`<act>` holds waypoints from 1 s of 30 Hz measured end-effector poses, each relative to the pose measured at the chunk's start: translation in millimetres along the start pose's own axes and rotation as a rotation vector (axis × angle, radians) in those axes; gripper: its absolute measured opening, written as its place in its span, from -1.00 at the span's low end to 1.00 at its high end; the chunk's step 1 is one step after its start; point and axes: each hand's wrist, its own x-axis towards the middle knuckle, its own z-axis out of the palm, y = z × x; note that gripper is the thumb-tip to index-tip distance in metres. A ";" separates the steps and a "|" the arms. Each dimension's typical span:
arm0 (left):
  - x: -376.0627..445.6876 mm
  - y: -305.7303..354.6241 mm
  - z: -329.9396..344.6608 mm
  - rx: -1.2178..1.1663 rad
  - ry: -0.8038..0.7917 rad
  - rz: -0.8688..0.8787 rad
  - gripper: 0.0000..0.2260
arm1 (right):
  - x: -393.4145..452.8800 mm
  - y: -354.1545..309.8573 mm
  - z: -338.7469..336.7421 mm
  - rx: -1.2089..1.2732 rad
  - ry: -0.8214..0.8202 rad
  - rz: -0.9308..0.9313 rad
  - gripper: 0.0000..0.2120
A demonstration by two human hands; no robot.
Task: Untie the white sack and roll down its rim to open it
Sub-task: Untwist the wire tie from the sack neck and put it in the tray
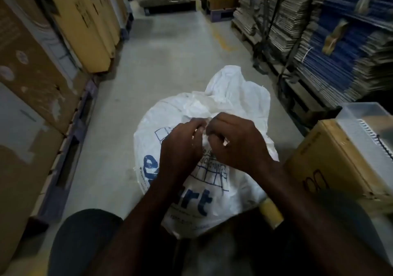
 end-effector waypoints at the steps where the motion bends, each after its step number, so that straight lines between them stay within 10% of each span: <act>1: 5.7 -5.9 4.3 -0.054 -0.023 0.011 -0.86 | 0.7 1.3 8.3 0.011 -0.029 -0.012 -0.87; 13: 65.8 -40.8 57.0 -0.233 -0.169 0.019 -0.40 | 15.4 121.6 44.1 -0.153 -0.238 0.290 -0.43; 21: 68.5 -47.5 83.5 -0.219 -0.207 0.004 -0.46 | 7.7 144.9 61.4 -0.320 -0.463 0.459 -0.38; 30: 65.0 -52.8 106.7 -0.240 0.090 -0.078 -0.83 | -0.8 143.5 68.5 -0.374 -0.430 0.446 -0.26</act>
